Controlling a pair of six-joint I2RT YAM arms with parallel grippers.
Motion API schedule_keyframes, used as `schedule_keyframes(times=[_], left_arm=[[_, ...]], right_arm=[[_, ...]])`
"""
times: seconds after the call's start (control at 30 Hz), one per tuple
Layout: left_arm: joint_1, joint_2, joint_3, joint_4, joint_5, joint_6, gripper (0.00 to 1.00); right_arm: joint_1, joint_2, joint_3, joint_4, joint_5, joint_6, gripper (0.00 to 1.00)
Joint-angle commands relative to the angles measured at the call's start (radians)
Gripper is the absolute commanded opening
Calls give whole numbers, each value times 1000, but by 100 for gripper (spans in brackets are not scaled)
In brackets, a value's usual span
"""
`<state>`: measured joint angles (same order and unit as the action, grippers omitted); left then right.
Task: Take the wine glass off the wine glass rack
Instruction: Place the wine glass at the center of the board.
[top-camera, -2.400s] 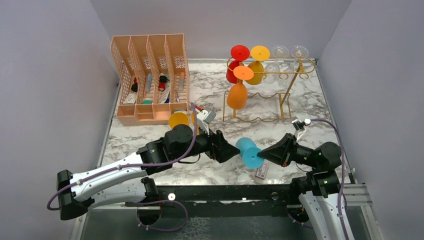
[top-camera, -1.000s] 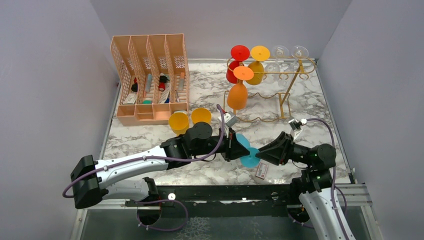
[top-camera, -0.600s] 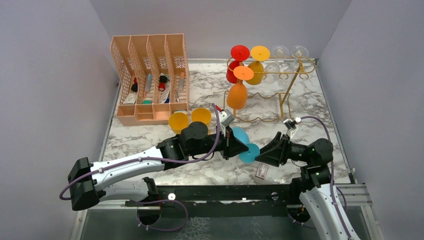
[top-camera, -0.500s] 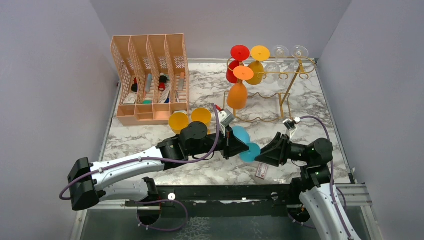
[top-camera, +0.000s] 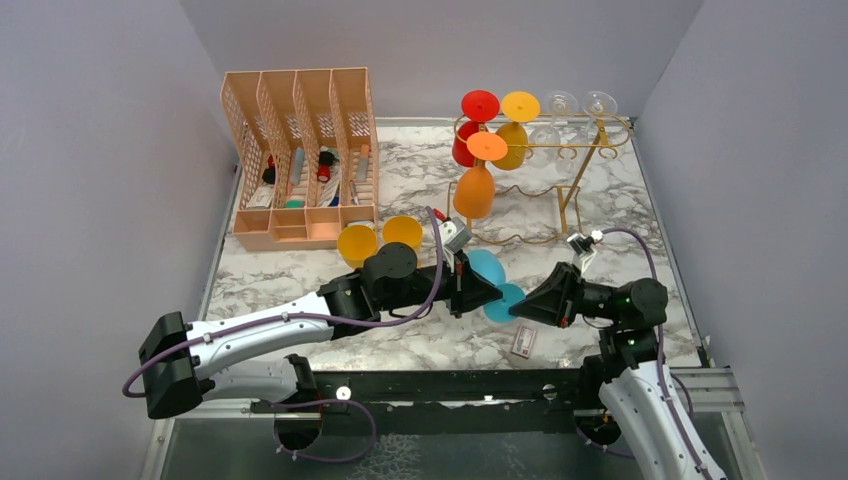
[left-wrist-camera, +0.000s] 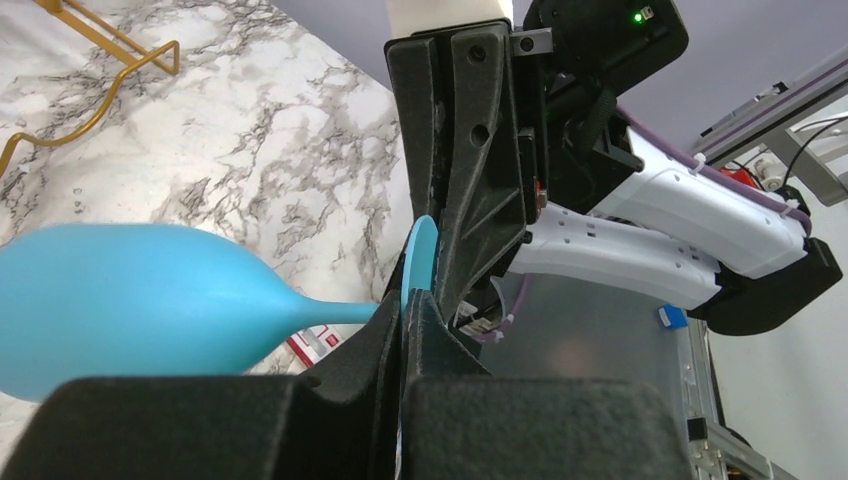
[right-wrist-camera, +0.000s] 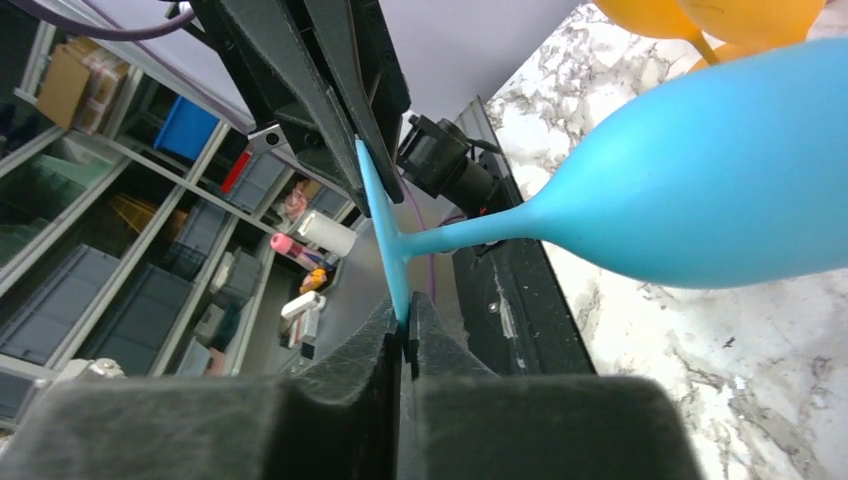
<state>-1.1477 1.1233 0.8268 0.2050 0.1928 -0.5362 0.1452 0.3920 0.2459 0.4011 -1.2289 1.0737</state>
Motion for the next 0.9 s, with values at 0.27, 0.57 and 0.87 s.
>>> schedule_keyframes(times=[0.27, 0.57, 0.87], left_arm=[[80, 40, 149, -150, 46, 80, 64], [397, -101, 66, -146, 333, -32, 97], [499, -78, 14, -4, 476, -185, 97]], right_arm=[[13, 60, -54, 256, -63, -5, 1], [12, 106, -144, 776, -136, 226, 1], [13, -82, -161, 957, -128, 291, 1]])
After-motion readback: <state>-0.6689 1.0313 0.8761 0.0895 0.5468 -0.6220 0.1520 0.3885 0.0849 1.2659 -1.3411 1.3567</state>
